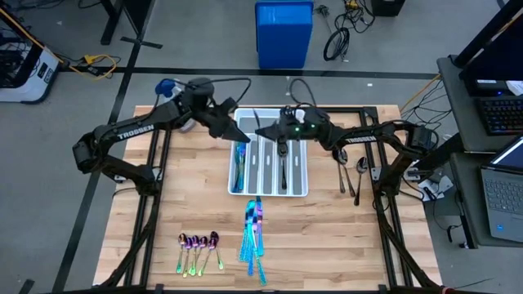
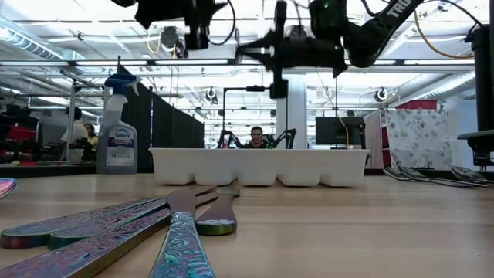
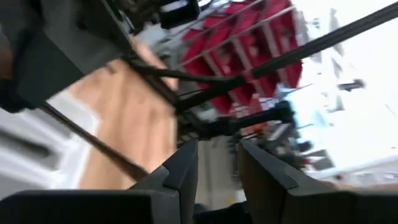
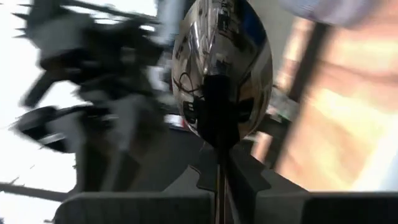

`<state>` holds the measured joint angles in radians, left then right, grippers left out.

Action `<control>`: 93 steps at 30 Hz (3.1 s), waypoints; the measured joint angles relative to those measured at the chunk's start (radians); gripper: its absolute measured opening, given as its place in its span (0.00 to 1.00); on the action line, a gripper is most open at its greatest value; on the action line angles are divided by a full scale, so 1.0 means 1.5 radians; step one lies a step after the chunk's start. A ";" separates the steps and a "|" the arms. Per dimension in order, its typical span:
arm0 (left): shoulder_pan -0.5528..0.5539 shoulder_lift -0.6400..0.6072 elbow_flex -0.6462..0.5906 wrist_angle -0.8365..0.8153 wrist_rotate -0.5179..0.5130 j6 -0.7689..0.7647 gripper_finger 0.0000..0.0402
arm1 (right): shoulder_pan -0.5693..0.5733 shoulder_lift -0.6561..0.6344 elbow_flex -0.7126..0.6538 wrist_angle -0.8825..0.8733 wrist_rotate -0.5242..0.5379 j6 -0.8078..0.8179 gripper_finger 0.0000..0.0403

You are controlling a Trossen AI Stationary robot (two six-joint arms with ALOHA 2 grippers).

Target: Sort silverware

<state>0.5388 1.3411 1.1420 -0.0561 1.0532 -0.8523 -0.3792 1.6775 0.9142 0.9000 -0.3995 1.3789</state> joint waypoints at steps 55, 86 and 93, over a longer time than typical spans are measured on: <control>-0.068 0.086 0.000 0.294 -0.066 -0.187 0.31 | -0.038 0.000 0.001 0.374 0.000 -0.053 0.00; -0.060 0.086 -0.001 0.298 -0.215 -0.162 0.00 | -0.039 0.000 0.001 0.306 0.005 -0.010 0.21; -0.030 0.086 -0.001 0.297 -0.236 -0.178 0.00 | -0.038 0.001 -0.001 0.310 -0.001 0.025 0.33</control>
<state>0.4937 1.4704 1.1408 0.3901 0.6986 -1.1199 -0.4362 1.6794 0.9134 1.3648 -0.4007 1.4166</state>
